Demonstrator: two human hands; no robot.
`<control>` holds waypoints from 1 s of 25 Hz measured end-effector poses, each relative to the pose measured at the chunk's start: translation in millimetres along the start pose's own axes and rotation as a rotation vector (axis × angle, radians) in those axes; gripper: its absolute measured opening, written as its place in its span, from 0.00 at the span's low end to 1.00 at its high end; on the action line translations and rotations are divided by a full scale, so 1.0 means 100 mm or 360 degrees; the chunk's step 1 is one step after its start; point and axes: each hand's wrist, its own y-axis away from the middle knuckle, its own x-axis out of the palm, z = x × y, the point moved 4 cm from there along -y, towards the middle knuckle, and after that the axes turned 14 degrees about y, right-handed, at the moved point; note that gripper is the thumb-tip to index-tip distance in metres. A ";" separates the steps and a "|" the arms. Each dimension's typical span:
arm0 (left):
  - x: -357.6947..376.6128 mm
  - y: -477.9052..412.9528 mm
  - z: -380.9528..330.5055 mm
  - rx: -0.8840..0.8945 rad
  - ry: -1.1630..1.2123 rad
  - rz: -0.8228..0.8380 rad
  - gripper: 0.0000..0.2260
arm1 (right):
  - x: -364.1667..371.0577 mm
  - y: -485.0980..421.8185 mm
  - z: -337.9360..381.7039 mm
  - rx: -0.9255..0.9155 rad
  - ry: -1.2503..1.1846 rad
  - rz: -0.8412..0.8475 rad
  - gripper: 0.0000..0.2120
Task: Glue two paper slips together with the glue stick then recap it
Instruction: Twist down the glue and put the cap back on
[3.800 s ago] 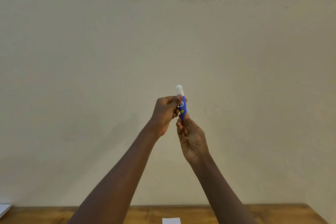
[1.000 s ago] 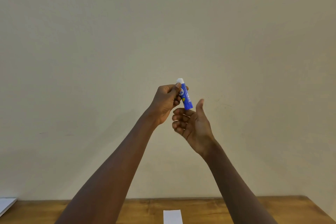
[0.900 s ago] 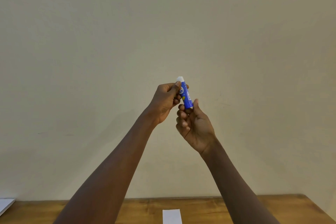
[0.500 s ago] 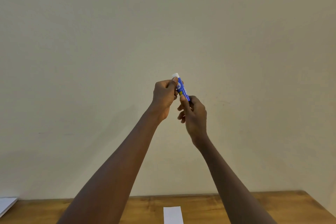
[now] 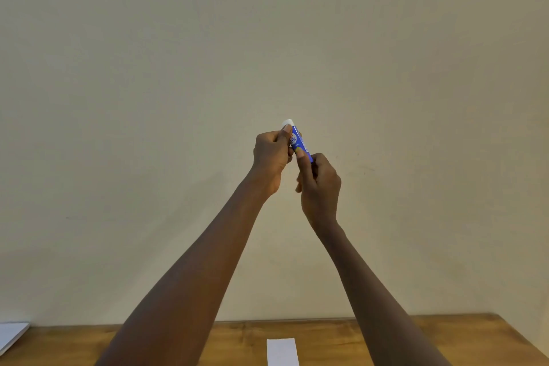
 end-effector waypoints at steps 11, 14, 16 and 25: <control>-0.07 0.02 -0.11 0.0118 0.0026 0.0285 0.14 | 0.20 0.13 0.09 0.0869 -0.1500 0.0719 0.22; -0.16 0.00 -0.10 0.0076 0.0105 0.0306 0.15 | 0.18 0.14 0.17 0.0805 -0.1759 0.0943 0.20; -0.18 -0.01 -0.10 0.0074 0.0083 0.0265 0.15 | 0.18 0.12 0.15 0.0475 -0.1217 0.0722 0.17; -0.20 0.00 -0.05 0.0090 0.0127 0.0289 0.14 | 0.14 0.14 0.05 0.0670 -0.1265 0.0890 0.25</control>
